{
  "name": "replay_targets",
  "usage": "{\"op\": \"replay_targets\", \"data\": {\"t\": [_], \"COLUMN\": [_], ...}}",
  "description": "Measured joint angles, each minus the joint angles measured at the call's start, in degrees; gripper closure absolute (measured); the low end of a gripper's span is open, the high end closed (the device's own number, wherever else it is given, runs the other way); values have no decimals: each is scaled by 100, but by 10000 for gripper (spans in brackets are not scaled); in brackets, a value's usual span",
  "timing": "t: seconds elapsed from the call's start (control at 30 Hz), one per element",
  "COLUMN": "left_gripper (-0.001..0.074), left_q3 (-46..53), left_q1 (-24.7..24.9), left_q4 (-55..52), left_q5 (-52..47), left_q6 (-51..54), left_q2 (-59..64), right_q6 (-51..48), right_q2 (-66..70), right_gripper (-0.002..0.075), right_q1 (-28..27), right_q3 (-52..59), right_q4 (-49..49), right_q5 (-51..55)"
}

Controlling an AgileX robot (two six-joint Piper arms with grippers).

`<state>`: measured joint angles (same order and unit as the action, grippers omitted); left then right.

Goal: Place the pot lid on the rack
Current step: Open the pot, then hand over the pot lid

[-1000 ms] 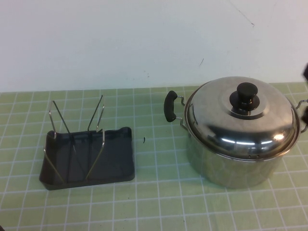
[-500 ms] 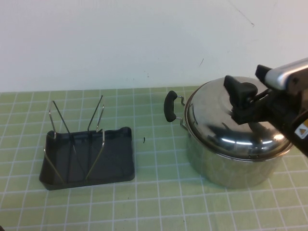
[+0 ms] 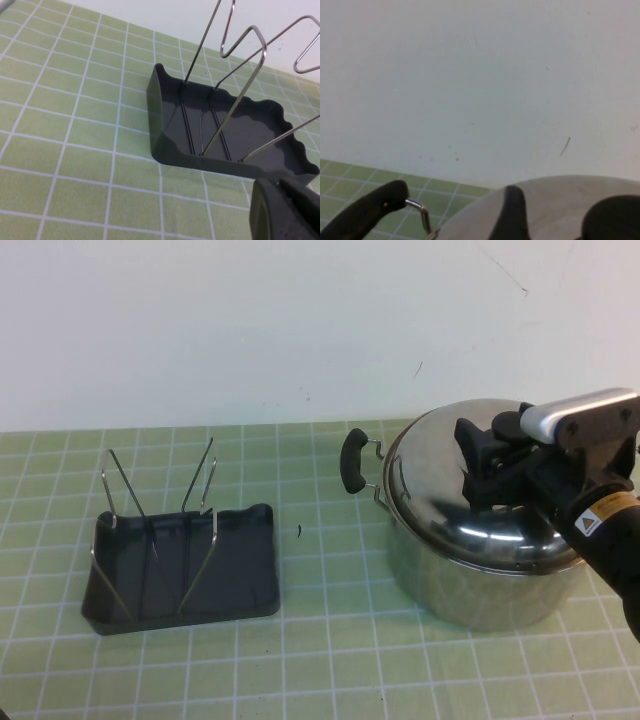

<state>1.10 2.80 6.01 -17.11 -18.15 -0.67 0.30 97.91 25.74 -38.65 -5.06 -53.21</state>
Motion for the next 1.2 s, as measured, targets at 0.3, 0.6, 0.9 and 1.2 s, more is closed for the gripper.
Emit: {"op": "replay_targets", "data": {"t": [0.3, 0.6, 0.9, 1.2], "left_gripper": [737, 737, 737, 737], "left_q3": [0, 0, 0, 0], "left_q1": [0, 0, 0, 0], "left_q4": [0, 9, 9, 9], "left_q5": [0, 0, 0, 0], "left_q6": [0, 0, 0, 0], "left_q2": [0, -9, -9, -9], "right_q6": [251, 842, 1000, 1109], "right_q2": [75, -639, -2451, -3343], "right_gripper": [389, 389, 389, 389], "right_q1": [0, 0, 0, 0], "right_q3": [0, 12, 22, 31], "right_q4": [467, 1278, 2465, 3346], "right_q5": [-755, -1004, -626, 884]}}
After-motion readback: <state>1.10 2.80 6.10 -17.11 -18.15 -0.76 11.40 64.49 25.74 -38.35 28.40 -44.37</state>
